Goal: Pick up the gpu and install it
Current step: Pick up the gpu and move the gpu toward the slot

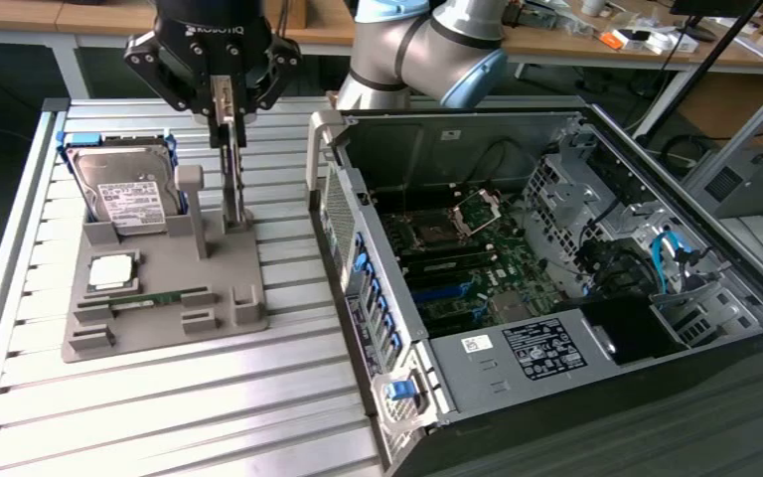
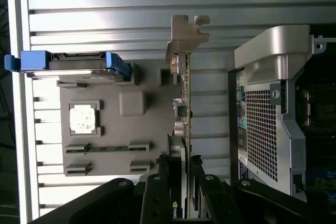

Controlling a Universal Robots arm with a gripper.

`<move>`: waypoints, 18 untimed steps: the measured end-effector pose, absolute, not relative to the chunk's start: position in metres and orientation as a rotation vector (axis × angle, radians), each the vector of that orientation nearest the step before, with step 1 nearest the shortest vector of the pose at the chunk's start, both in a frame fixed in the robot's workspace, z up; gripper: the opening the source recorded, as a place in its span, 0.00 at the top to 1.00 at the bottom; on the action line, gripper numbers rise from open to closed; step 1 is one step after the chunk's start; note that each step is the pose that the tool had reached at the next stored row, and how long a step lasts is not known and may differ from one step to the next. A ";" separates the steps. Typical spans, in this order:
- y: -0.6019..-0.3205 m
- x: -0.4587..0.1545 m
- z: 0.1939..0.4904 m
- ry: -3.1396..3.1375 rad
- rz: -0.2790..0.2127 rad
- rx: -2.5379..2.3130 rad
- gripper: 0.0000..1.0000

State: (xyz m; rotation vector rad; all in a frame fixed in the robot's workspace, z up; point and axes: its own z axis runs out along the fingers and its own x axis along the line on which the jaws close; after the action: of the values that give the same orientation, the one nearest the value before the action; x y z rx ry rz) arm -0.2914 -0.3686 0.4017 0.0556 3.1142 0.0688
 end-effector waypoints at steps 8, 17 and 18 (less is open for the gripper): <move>-0.373 -0.291 0.407 3.114 0.069 0.056 0.73; -0.376 -0.290 0.419 3.114 0.069 0.056 0.73; -0.376 -0.290 0.421 3.114 0.069 0.056 0.73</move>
State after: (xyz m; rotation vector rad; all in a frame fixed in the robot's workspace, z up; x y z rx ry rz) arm -0.2903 -0.3758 0.4208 0.0557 3.1140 0.0689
